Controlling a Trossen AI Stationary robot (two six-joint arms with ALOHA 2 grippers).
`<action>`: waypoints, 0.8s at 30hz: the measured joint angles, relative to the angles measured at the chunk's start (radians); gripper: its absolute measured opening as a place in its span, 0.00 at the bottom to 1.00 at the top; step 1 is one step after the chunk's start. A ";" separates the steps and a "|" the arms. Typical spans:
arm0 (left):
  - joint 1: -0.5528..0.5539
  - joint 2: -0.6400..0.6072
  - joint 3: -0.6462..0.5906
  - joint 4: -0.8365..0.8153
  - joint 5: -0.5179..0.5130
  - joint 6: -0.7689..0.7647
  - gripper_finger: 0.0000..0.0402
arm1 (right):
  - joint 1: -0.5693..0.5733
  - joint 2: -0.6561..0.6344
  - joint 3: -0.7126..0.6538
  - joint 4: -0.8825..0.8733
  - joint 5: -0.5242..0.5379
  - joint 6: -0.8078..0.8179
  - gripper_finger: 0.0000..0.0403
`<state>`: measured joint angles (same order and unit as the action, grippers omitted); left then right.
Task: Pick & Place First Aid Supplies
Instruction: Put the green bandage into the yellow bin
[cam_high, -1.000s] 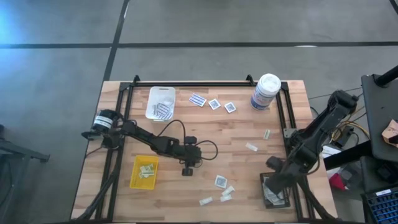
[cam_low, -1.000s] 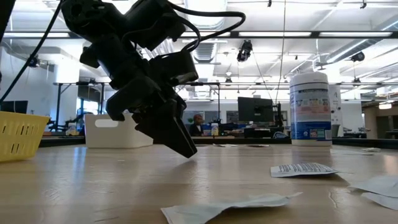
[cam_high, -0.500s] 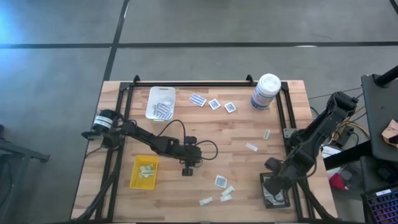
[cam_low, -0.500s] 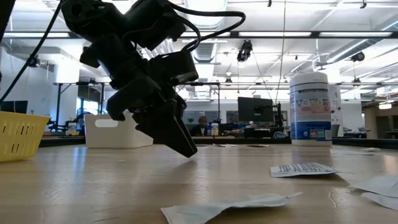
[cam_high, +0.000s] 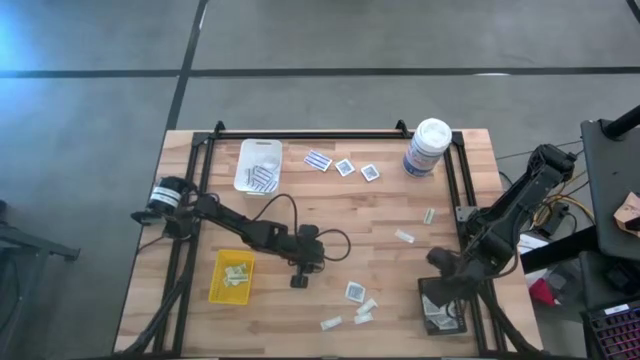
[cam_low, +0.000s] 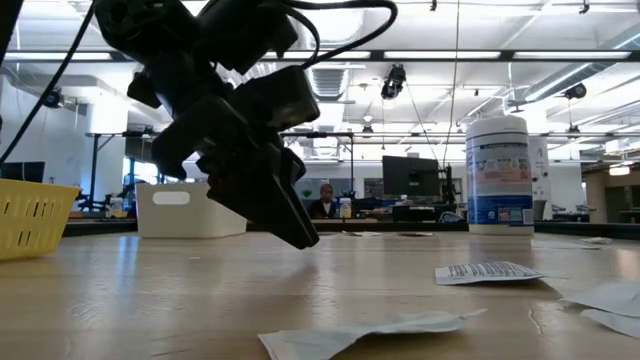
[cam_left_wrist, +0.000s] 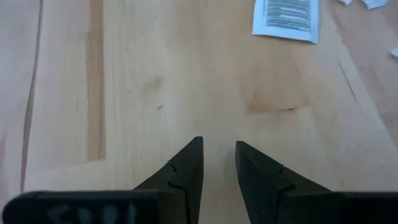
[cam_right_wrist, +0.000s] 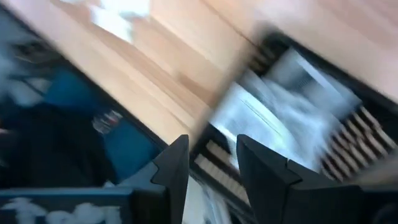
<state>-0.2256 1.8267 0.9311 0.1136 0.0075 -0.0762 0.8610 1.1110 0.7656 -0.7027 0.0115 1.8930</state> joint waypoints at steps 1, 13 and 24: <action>-0.001 0.000 0.001 0.001 0.000 0.005 0.25 | 0.000 0.002 0.001 0.033 0.050 -0.024 0.33; -0.007 -0.039 0.002 -0.070 0.009 0.016 0.25 | -0.066 0.121 0.001 0.525 0.442 -0.574 0.29; -0.010 -0.206 0.001 -0.299 0.009 -0.033 0.25 | -0.183 0.363 0.049 0.754 0.429 -0.994 0.24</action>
<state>-0.2358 1.6202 0.9322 -0.1856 0.0162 -0.1096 0.6780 1.4739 0.8143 0.0516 0.4401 0.8987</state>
